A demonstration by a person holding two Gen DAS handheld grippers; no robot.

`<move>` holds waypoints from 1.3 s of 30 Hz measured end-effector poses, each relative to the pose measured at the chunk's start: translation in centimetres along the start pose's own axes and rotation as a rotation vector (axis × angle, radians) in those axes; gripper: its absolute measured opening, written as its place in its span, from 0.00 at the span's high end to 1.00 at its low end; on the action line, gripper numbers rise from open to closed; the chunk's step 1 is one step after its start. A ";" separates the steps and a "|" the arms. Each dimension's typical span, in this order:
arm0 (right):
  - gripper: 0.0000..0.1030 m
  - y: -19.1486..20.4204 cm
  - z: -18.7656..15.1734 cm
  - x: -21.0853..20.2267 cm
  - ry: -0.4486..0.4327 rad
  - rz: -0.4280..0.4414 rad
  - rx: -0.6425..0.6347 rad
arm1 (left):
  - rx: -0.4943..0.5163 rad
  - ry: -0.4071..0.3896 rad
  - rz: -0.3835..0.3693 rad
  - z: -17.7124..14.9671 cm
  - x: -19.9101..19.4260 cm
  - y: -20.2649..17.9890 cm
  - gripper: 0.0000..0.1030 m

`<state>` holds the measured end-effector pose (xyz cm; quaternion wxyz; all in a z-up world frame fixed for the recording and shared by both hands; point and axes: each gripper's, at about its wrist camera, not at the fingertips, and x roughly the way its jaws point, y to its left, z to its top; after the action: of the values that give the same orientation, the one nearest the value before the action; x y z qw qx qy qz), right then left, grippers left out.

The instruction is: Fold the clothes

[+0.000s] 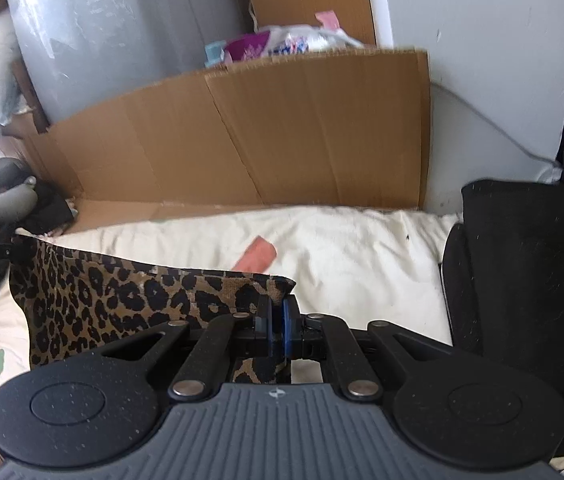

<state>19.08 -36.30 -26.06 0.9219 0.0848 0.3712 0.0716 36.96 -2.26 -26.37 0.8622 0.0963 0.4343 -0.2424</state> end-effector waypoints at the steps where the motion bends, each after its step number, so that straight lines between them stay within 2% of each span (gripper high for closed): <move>1: 0.97 -0.1 -0.1 0.4 0.011 -0.001 0.002 | -0.002 0.012 0.000 -0.1 0.6 0.1 0.93; 13: 0.97 -1.1 0.1 4.1 0.099 -0.028 0.030 | 0.020 0.057 0.004 0.9 3.9 -0.6 0.93; 23: 0.99 -2.9 -0.2 7.8 0.169 -0.052 0.042 | 0.041 0.124 0.026 0.0 8.9 -1.0 0.93; 26: 1.00 -3.1 -0.6 8.7 0.184 -0.081 0.032 | 0.059 0.164 0.042 -0.4 10.5 -1.3 0.90; 27: 1.00 -3.3 -0.7 8.8 0.187 -0.088 0.035 | 0.060 0.166 0.051 -0.4 10.6 -1.4 0.87; 30: 1.00 -3.8 -0.4 8.3 0.167 -0.105 0.064 | 0.068 0.134 0.097 -0.1 9.5 -1.6 0.82; 32: 1.00 -3.4 -0.1 7.2 0.128 -0.077 0.063 | 0.078 0.083 0.152 0.1 8.3 -1.9 0.81; 35: 0.99 -2.1 0.3 6.3 0.101 -0.031 0.034 | 0.070 0.021 0.179 0.2 6.6 -2.7 0.82; 39: 0.99 0.4 0.6 5.8 0.098 0.042 -0.020 | 0.082 -0.001 0.096 0.3 4.7 -5.3 0.82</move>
<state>23.64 -34.82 -29.44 0.9016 0.0798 0.4135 0.0986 36.91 -8.53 -29.72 0.8685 0.1521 0.4182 -0.2184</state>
